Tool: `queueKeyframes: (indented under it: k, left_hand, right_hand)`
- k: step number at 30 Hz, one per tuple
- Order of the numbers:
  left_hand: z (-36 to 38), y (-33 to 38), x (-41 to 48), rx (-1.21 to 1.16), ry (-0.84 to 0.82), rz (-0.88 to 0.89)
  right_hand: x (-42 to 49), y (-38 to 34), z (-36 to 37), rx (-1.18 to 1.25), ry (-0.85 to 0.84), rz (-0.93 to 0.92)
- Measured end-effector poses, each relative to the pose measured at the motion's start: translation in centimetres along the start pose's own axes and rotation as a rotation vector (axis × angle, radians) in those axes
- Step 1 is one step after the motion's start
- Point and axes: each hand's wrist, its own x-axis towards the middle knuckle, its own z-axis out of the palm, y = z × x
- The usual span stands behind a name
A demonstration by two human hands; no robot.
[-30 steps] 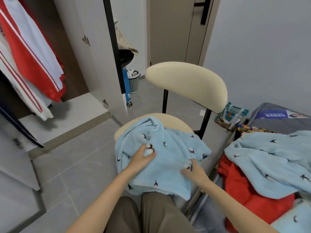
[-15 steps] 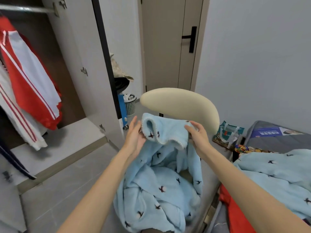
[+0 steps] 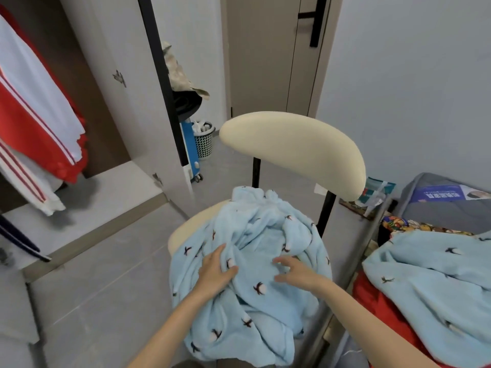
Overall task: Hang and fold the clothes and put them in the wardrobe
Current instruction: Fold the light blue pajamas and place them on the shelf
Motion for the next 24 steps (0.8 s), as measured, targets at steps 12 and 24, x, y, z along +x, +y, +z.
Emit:
queueKeyframes:
  k: [12,24]
  left_hand:
    - [3.3,-2.8,-0.8,-0.156,0.131,-0.157]
    - [-5.0,-0.6,-0.7,-0.603,0.242,0.115]
  right_hand:
    - [-1.4,2.6,3.9,-0.109,0.126,-0.011]
    - [0.7,-15.9,-2.3,0.333,0.375,-0.386]
